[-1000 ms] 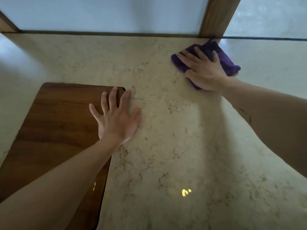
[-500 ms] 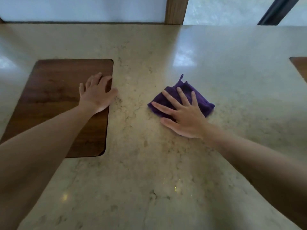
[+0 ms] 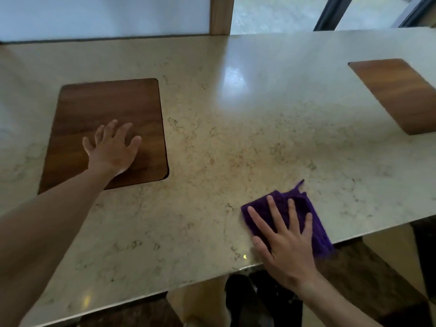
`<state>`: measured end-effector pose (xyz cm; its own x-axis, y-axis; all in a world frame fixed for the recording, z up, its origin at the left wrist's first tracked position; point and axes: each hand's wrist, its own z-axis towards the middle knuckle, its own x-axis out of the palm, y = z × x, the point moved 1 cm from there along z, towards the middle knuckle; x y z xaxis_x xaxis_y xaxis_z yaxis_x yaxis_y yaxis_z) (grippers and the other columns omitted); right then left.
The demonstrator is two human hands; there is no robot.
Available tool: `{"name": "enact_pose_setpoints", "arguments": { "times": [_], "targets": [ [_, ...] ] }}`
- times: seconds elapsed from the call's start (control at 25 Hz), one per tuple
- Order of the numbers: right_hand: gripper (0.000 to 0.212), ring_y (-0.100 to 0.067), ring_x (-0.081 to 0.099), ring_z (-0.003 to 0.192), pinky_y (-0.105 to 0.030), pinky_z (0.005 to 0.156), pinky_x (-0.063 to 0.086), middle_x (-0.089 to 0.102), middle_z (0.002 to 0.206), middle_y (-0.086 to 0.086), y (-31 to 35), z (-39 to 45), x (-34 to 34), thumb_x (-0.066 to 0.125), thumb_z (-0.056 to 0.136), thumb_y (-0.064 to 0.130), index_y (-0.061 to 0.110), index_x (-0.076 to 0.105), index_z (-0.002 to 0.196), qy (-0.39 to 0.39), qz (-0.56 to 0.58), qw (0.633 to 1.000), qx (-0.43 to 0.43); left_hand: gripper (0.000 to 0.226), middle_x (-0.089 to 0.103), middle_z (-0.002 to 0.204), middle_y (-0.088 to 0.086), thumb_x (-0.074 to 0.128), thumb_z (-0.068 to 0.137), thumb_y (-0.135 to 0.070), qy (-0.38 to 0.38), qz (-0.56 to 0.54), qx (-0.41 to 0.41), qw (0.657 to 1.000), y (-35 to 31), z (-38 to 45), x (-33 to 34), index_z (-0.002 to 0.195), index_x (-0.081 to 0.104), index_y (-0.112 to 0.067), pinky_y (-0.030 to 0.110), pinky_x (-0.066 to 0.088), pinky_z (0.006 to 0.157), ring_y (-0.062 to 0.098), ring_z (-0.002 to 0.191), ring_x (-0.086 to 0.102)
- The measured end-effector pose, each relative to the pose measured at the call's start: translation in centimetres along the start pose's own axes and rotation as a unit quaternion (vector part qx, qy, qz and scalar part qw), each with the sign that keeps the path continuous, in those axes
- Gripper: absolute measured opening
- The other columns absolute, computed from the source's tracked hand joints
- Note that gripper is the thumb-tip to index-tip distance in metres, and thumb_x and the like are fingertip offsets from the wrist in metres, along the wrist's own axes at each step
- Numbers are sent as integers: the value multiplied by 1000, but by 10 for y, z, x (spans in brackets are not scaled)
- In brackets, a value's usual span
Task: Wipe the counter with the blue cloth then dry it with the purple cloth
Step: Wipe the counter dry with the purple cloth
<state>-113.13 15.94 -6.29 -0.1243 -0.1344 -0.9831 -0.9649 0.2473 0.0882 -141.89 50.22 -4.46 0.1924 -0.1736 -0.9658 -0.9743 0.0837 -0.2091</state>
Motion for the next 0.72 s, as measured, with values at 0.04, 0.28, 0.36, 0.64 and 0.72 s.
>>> {"name": "enact_pose_setpoints", "arguments": {
  "times": [0.04,0.28,0.36,0.64,0.72],
  "targets": [
    [57,-45,10,151,-78,111,11,16,167,-2,13,-11,5,20,99,59,49,19,155,-1,8,999,48,57,8,166,-5,28,98,-60,8,-4,-14,1000,1,1,-1,151,27,-40,66,-2,117,23,153,0],
    [63,-61,22,141,-83,103,15,23,163,-17,75,16,13,20,99,56,31,20,158,-20,46,979,200,57,5,166,0,21,98,-61,3,-8,-80,997,12,21,2,151,23,-40,76,-3,110,30,152,-3],
    [66,-62,21,141,-83,103,15,22,164,-19,88,45,14,26,98,55,30,18,158,-19,52,978,202,58,5,165,1,20,97,-61,-5,5,-84,996,20,32,3,151,21,-40,77,-2,110,31,152,-2],
    [60,-50,-22,146,-74,111,-12,-20,166,-6,126,234,-20,4,100,53,40,-19,154,-1,89,975,201,61,7,166,-1,18,95,-65,-23,43,-92,995,28,34,14,152,15,-43,74,3,112,28,152,0],
    [60,-48,-20,148,-74,111,-13,-15,168,-4,125,299,-31,9,101,49,38,-14,156,-22,94,972,212,62,6,166,-2,17,94,-66,-21,48,-96,994,29,36,15,152,14,-43,73,5,113,27,153,0]
  ]
}}
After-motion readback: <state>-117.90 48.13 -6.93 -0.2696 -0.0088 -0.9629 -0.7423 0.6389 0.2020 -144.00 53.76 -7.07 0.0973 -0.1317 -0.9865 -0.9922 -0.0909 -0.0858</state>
